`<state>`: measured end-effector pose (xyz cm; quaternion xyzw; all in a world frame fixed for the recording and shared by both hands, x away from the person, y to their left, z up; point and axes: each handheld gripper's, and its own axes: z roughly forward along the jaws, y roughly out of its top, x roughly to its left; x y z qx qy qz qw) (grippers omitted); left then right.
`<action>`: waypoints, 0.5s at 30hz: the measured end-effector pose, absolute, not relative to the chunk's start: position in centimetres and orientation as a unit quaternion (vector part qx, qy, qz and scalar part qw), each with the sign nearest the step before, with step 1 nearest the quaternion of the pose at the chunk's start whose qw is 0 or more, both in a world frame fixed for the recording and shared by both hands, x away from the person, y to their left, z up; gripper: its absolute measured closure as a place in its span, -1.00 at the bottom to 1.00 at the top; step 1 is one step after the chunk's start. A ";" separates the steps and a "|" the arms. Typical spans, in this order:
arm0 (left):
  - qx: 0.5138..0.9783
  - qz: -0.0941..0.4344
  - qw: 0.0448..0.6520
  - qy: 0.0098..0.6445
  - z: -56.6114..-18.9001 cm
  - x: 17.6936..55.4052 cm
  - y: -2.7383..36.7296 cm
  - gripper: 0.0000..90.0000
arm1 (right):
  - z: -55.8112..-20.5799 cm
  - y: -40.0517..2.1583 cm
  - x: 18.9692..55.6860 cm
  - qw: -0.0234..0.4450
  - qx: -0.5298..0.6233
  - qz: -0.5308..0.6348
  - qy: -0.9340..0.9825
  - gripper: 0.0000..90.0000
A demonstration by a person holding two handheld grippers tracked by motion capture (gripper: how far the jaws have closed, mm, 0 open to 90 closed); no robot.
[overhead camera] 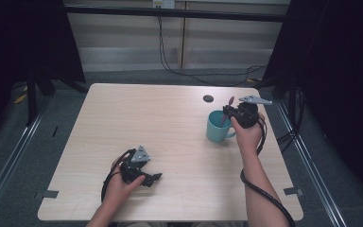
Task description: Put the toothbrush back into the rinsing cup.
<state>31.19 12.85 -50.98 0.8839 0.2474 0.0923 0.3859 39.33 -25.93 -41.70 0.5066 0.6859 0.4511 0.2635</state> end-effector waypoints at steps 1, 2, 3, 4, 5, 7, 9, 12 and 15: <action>0.884 0.092 0.385 0.247 -51.0 31.2 12.9 -0.67 | -41.8 -26.0 39.3 0.261 0.508 0.453 0.684 0.81; 0.884 0.092 0.386 0.247 -51.0 31.2 12.9 -0.67 | -41.9 -26.1 39.2 0.264 0.508 0.452 0.684 0.79; 0.884 0.092 0.386 0.247 -51.0 31.2 12.9 -0.67 | -41.9 -26.1 39.2 0.264 0.508 0.452 0.684 0.79; 0.885 0.092 0.385 0.246 -51.0 31.2 12.9 -0.67 | -41.9 -26.1 39.2 0.261 0.509 0.453 0.683 0.75; 0.885 0.092 0.385 0.246 -51.0 31.2 12.9 -0.67 | -42.0 -26.2 39.0 0.263 0.512 0.450 0.683 0.68; 0.884 0.091 0.386 0.247 -51.0 31.2 12.8 -0.67 | -42.1 -26.3 38.9 0.267 0.512 0.444 0.685 0.56; 0.884 0.092 0.386 0.247 -51.0 31.2 12.9 -0.67 | -42.1 -26.5 38.6 0.266 0.515 0.443 0.684 0.38; 0.885 0.092 0.385 0.246 -51.0 31.2 12.9 -0.67 | -42.1 -26.9 38.2 0.267 0.519 0.447 0.678 0.18; 0.884 0.092 0.385 0.247 -51.0 31.2 12.9 -0.67 | -42.1 -27.3 37.7 0.265 0.526 0.445 0.674 -0.04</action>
